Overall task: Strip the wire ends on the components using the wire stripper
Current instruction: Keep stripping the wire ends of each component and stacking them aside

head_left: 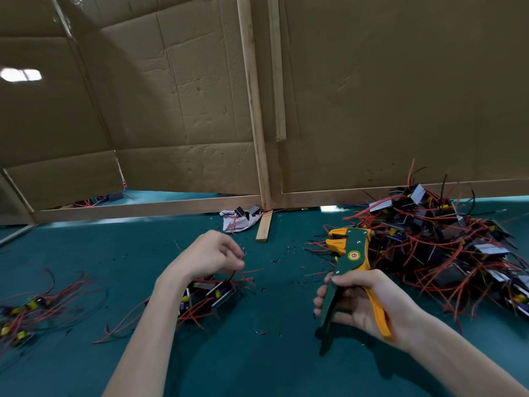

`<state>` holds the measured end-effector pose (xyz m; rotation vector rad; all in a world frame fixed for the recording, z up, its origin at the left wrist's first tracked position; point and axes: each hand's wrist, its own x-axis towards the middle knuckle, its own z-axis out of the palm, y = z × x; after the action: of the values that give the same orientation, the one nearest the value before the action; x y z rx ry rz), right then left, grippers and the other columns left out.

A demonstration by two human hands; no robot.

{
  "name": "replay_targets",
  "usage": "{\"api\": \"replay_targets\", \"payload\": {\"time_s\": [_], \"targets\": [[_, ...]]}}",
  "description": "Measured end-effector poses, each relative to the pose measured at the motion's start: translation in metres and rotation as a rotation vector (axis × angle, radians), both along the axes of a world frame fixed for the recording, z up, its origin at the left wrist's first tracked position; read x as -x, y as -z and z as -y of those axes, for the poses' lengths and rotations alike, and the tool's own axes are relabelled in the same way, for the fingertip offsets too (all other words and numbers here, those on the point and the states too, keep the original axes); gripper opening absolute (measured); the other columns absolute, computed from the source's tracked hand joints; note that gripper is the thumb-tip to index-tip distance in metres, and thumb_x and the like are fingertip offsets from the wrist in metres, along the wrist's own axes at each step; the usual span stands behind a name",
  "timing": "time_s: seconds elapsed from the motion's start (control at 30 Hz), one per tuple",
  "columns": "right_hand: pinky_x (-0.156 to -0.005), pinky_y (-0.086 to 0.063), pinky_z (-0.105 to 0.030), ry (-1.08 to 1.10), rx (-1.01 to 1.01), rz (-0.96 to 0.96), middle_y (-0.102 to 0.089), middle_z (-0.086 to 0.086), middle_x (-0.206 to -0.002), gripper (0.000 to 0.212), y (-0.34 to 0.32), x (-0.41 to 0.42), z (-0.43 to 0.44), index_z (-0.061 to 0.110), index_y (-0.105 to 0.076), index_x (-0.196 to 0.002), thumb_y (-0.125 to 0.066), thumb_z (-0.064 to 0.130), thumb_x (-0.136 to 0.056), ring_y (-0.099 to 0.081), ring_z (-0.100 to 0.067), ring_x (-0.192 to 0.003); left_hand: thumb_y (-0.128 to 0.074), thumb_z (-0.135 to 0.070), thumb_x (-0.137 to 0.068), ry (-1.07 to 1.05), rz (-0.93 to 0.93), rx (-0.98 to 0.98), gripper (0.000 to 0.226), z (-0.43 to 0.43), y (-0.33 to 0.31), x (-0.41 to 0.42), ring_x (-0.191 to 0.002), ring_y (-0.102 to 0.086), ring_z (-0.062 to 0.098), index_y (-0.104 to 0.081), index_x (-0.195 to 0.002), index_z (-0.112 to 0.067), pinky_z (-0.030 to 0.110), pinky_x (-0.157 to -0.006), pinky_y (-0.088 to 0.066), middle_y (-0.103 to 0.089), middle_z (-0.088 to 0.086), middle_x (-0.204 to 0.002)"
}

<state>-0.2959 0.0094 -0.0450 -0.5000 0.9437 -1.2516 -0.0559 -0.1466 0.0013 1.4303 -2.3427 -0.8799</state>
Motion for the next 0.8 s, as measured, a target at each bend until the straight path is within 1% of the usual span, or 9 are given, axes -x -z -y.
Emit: {"api": "replay_targets", "payload": {"time_s": [0.07,0.13,0.17,0.23,0.43,0.57,0.67,0.73,0.8], "targets": [[-0.067,-0.060,-0.050,0.018,0.021,0.021,-0.065,-0.026,-0.083,0.028,-0.001,0.000,0.000,-0.006,-0.062,-0.091,-0.064,0.001,-0.064,-0.068,-0.040,-0.073,-0.074,-0.010,-0.082,0.032,-0.249,-0.040,0.009,-0.002,-0.009,0.009,-0.065,-0.067,0.009,-0.067,-0.087,-0.011,0.019,-0.064,-0.053,-0.073,0.000,-0.071],[-0.065,-0.060,-0.049,0.030,0.043,0.029,-0.065,-0.026,-0.081,0.025,-0.002,0.000,-0.001,-0.006,-0.062,-0.089,-0.064,0.002,-0.065,-0.068,-0.039,-0.072,-0.069,-0.004,-0.085,0.078,-0.506,-0.108,0.006,-0.004,-0.019,0.024,-0.070,-0.068,0.018,-0.064,-0.088,-0.003,0.027,-0.071,-0.058,-0.072,0.008,-0.075],[-0.065,-0.060,-0.048,0.034,0.052,0.027,-0.065,-0.026,-0.081,0.024,-0.003,0.000,-0.001,-0.005,-0.062,-0.089,-0.063,0.002,-0.066,-0.068,-0.039,-0.072,-0.066,-0.003,-0.087,0.104,-0.599,-0.125,0.005,-0.005,-0.023,0.032,-0.073,-0.069,0.021,-0.062,-0.089,-0.002,0.029,-0.074,-0.059,-0.072,0.011,-0.076],[-0.065,-0.060,-0.047,0.041,0.063,0.023,-0.065,-0.026,-0.081,0.023,-0.004,0.001,-0.001,-0.005,-0.061,-0.091,-0.062,0.002,-0.069,-0.068,-0.039,-0.072,-0.062,-0.004,-0.090,0.149,-0.685,-0.108,0.005,-0.007,-0.028,0.048,-0.072,-0.070,0.022,-0.057,-0.090,-0.002,0.029,-0.073,-0.057,-0.070,0.012,-0.077],[-0.067,-0.059,-0.046,0.037,0.081,0.018,-0.065,-0.026,-0.082,0.026,-0.002,0.006,-0.001,-0.006,-0.061,-0.096,-0.062,0.002,-0.071,-0.068,-0.039,-0.075,-0.066,-0.003,-0.087,0.161,-0.701,-0.020,0.008,-0.005,-0.005,0.076,-0.057,-0.065,0.013,-0.059,-0.083,-0.007,0.021,-0.060,-0.051,-0.073,0.004,-0.069],[-0.069,-0.059,-0.048,0.023,0.067,0.026,-0.064,-0.027,-0.084,0.023,0.000,0.005,-0.001,-0.006,-0.061,-0.096,-0.060,0.001,-0.074,-0.067,-0.040,-0.076,-0.070,-0.002,-0.083,0.160,-0.671,-0.036,0.014,0.002,0.021,0.074,-0.064,-0.066,0.012,-0.058,-0.082,-0.010,0.020,-0.067,-0.054,-0.072,0.000,-0.069],[-0.067,-0.059,-0.048,0.012,0.062,0.036,-0.064,-0.027,-0.084,0.020,0.001,0.003,-0.002,-0.006,-0.062,-0.094,-0.060,0.000,-0.075,-0.067,-0.041,-0.074,-0.072,-0.003,-0.082,0.134,-0.604,-0.019,0.016,0.001,0.045,0.075,-0.074,-0.068,0.014,-0.061,-0.082,-0.014,0.025,-0.076,-0.054,-0.072,0.000,-0.074],[-0.067,-0.059,-0.048,0.015,0.057,0.036,-0.063,-0.027,-0.084,0.020,0.001,0.002,-0.001,-0.006,-0.061,-0.094,-0.060,0.000,-0.075,-0.066,-0.041,-0.073,-0.069,0.000,-0.084,0.128,-0.580,-0.010,0.020,0.000,0.060,0.076,-0.083,-0.069,0.011,-0.063,-0.081,-0.019,0.026,-0.082,-0.051,-0.074,-0.005,-0.079],[-0.067,-0.060,-0.048,0.014,0.055,0.030,-0.064,-0.027,-0.083,0.021,0.001,0.002,-0.002,-0.006,-0.061,-0.094,-0.060,0.000,-0.074,-0.066,-0.040,-0.073,-0.067,-0.001,-0.086,0.113,-0.563,0.034,0.023,0.001,0.068,0.078,-0.086,-0.068,0.006,-0.063,-0.082,-0.022,0.024,-0.083,-0.048,-0.074,-0.008,-0.080]]}}
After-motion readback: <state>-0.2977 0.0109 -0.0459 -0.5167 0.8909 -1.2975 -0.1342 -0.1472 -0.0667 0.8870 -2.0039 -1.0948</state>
